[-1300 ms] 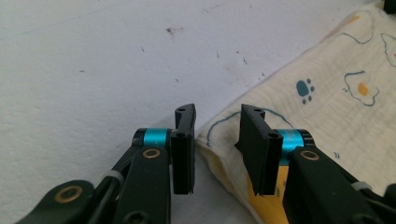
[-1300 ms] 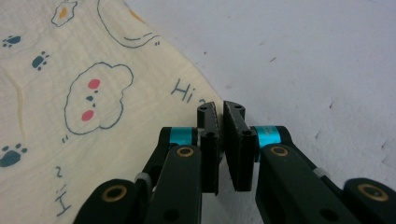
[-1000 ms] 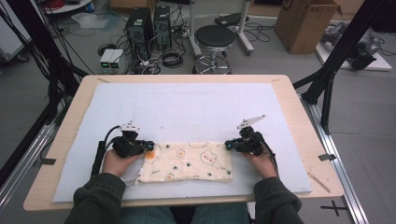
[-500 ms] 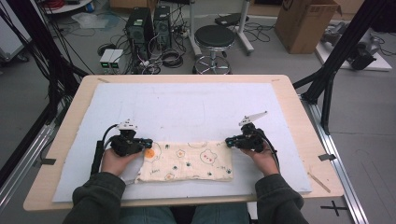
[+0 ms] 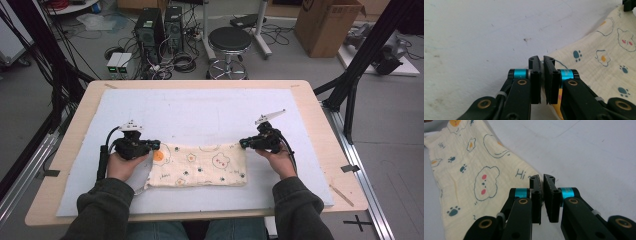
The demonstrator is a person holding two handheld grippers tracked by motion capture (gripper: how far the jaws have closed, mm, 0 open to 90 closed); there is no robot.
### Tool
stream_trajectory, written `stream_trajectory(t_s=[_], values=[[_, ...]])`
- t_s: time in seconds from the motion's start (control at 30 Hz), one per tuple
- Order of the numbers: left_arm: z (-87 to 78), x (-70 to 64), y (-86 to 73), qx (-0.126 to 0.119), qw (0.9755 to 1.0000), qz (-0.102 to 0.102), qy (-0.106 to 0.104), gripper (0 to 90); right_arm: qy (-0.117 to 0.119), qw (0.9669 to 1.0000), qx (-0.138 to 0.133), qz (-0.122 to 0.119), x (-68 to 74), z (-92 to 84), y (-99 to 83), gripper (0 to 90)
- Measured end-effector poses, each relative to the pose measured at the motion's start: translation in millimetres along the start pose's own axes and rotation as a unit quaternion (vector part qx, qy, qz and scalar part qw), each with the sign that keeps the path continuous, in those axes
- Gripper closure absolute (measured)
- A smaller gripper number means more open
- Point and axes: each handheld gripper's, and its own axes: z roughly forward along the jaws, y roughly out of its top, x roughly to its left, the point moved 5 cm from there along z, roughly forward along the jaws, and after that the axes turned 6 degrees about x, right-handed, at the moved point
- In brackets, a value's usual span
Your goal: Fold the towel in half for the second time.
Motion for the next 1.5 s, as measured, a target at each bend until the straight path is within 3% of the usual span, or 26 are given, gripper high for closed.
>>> stream_trajectory(t_s=[0.17, 0.27, 0.43, 0.63, 0.8, 1.0, 1.5], values=[[-7.0, 3.6, 13.0, -0.02, 0.9997, 0.009, 0.009, 84.5, -0.006, 0.9999, -0.014, 0.0, -4.6, -4.4, 15.0, 85.1], [-5.1, 7.1, 11.8, -0.019, 0.9997, 0.005, 0.013, 84.5, -0.005, 0.9995, -0.031, 0.009, -8.7, -5.7, 20.5, 85.1], [6.4, 6.2, 6.1, 0.0, 0.9998, 0.011, 0.018, 84.5, -0.003, 0.9996, 0.008, 0.027, -15.9, 10.6, 14.4, 85.1], [3.5, 8.1, 7.2, -0.011, 0.9998, 0.012, 0.013, 84.4, -0.002, 0.9996, 0.007, 0.028, -15.5, 11.5, 15.4, 85.1], [-1.4, 3.4, 5.7, -0.023, 0.9993, 0.028, 0.004, 84.3, 0.006, 0.9998, -0.014, 0.012, -11.1, 4.0, 17.3, 85.1], [-7.0, 1.8, -3.2, -0.032, 0.999, 0.029, -0.007, 84.3, 0.007, 0.9997, -0.019, 0.011, -7.1, 1.0, 13.4, 85.1], [-22.6, -9.9, -11.5, -0.046, 0.9969, 0.06, -0.02, 84.0, 0.021, 0.9988, -0.042, -0.016, 6.0, -10.9, 7.0, 85.0]])
